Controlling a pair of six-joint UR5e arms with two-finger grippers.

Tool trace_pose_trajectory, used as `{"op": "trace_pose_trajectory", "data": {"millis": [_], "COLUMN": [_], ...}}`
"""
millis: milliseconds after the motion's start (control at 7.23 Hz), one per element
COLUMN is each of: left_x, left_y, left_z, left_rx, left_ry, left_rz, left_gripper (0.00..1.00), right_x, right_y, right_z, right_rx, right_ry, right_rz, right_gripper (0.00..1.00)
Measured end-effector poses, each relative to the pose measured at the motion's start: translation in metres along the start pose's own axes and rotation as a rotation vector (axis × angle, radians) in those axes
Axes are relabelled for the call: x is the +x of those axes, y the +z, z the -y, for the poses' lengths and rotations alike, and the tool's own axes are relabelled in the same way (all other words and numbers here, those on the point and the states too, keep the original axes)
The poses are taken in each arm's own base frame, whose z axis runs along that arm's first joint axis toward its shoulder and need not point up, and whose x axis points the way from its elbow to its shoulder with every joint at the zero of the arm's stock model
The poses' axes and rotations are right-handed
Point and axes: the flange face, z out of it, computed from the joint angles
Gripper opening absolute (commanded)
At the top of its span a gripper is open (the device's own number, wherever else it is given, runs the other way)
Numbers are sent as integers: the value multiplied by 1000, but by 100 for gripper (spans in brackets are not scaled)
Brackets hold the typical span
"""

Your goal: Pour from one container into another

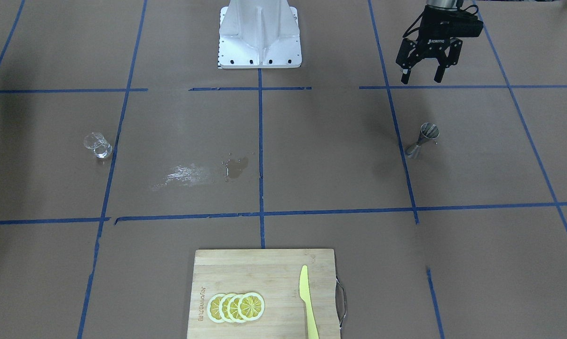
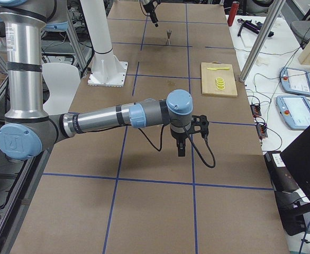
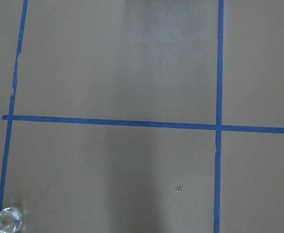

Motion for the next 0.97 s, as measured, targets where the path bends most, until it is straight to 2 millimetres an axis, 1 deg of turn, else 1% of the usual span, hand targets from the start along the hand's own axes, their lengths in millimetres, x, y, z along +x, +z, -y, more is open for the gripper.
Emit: {"op": "trace_pose_trajectory", "data": {"millis": [277, 415, 553, 692, 830, 968], "left_x": [-6, -8, -3, 5, 12, 13], "left_y": [29, 49, 71, 86, 95, 102], "left_z": [-39, -54, -65, -71, -71, -70], "left_rx": [128, 197, 259, 325, 397, 465], "left_ry": [-33, -39, -50, -66, -71, -61], "left_rz": [79, 93, 92, 80, 66, 60], "left_gripper": [96, 95, 94, 93, 92, 92], "right_x": [-21, -36, -53, -72, -91, -111], "right_y": [-6, -11, -16, -19, -21, -22], "right_z": [-2, -6, -12, -20, -28, -37], "right_rx": [10, 17, 23, 24, 25, 23], "right_ry": [20, 41, 64, 86, 101, 118], "right_rz": [8, 14, 20, 24, 24, 22], "right_gripper": [100, 100, 100, 100, 100, 100]}}
